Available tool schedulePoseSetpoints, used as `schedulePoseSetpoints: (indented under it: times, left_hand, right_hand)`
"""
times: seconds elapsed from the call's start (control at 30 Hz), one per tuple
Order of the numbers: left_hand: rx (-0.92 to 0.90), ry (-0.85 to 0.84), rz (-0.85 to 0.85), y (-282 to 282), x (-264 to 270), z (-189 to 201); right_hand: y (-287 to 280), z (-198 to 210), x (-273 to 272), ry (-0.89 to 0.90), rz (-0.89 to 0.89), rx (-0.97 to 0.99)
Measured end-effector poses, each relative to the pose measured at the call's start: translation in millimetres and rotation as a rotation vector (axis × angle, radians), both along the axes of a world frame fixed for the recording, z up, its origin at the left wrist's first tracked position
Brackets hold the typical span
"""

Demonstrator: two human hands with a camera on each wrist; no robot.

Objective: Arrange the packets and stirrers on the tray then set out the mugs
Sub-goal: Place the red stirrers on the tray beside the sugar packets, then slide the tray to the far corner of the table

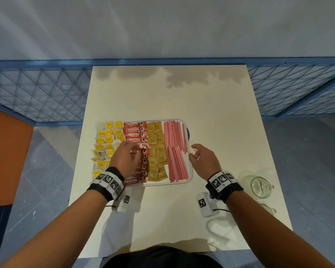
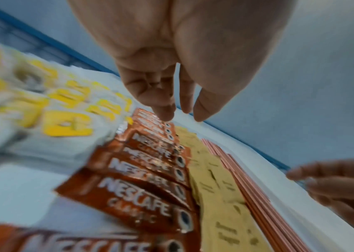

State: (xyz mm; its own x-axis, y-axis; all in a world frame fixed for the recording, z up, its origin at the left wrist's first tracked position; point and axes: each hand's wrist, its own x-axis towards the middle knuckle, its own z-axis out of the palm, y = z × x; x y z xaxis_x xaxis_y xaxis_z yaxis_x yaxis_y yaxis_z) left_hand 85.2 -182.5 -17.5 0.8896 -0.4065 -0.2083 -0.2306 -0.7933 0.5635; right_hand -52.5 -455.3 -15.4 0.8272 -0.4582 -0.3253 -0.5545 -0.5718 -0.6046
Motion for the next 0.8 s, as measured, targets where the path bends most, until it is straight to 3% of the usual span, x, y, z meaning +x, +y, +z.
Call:
schedulePoseSetpoints:
  times: [0.5,0.8]
  left_hand:
    - [0.139,0.153,0.498,112.3,-12.2,-13.4]
    - [0.053,0.323,0.509,120.8,-8.1,-16.8]
  right_hand:
    - [28.2,-20.2,-30.2,0.092,-0.058,-0.001]
    - [51.9,-22.4,-25.9,0.195,-0.107,-0.012]
